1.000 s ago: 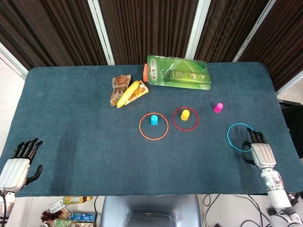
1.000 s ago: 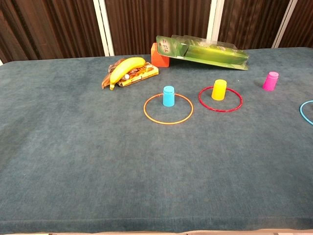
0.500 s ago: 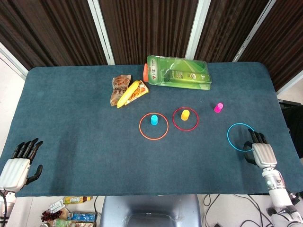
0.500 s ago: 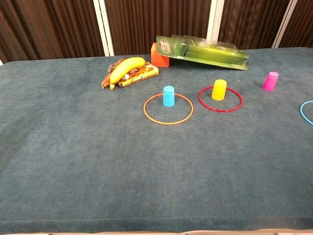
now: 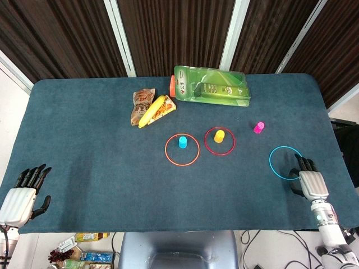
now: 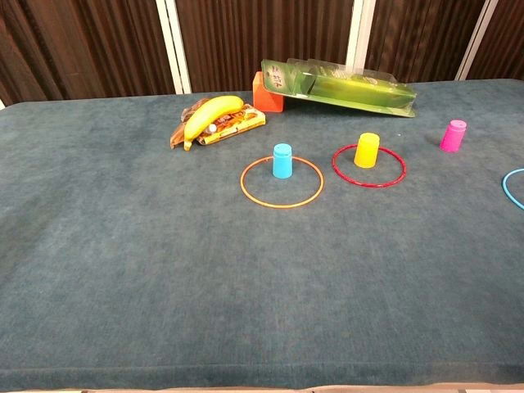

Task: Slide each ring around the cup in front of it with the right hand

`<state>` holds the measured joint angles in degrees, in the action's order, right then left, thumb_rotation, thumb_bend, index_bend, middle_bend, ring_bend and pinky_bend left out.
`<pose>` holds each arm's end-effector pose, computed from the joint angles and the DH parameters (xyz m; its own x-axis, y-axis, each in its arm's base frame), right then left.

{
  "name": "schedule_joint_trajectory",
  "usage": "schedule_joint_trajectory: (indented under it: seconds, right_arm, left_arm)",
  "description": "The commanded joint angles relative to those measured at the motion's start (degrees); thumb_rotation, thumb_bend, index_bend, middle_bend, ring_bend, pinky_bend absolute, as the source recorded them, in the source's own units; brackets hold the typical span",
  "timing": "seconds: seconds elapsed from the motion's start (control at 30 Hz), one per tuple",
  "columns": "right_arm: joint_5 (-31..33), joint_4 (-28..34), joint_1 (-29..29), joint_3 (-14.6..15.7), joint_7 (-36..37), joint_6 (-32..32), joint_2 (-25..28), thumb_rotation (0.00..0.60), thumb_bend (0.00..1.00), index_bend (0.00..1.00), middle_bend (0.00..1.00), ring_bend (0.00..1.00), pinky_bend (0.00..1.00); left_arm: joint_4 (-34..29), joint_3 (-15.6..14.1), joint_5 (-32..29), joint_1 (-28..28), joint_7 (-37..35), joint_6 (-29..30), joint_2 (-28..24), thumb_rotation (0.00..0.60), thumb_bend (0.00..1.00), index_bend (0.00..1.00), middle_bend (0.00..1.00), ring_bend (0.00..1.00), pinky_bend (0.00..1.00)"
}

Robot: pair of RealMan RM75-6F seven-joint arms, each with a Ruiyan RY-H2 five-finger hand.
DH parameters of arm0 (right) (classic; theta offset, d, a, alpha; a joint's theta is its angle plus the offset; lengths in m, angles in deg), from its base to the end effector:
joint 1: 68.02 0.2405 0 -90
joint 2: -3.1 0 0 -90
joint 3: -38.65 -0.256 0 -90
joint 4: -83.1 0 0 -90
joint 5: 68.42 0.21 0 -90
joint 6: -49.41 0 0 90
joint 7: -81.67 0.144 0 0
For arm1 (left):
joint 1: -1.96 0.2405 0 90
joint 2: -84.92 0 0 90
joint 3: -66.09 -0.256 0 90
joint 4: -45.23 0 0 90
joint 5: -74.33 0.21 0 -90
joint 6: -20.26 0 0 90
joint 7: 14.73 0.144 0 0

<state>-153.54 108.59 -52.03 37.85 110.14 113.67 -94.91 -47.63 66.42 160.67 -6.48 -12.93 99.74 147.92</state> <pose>-0.4323 -0.2599 0.0654 0.4554 -0.2114 0.8648 -0.8787 0.0491 0.4748 -0.3081 0.1899 0.1455 0.4420 0.1148 0.8896 0.8969 -0.0745 -0.4360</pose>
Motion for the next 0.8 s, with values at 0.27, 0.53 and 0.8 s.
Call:
schedule_joint_trajectory:
  seconds: [0.27,0.53,0.8]
  right_arm:
    - [0.16,-0.23,-0.09,-0.35,0.04,-0.25,-0.43,0.600,0.52,0.64,0.07,0.00,0.00]
    - [0.22,-0.39,-0.11,-0.63,0.00,-0.13,-0.69,0.600,0.52,0.68,0.09,0.00,0.00]
    - [0.14,-0.19,-0.24,-0.65,-0.16,-0.13,-0.64,0.600,0.52,0.69,0.10,0.00,0.00]
  left_arm:
    - [-0.04,-0.03,-0.09,-0.21,-0.04,-0.40,-0.07,0.600,0.47,0.00,0.00,0.00,0.00]
    - [-0.07,-0.03,-0.08,-0.25,-0.08,-0.39,-0.09,0.600,0.47,0.00,0.00,0.00,0.00]
    - [-0.08,-0.13,0.07,-0.17,-0.15,-0.19,-0.15,0.600,0.47,0.00,0.00,0.00,0.00]
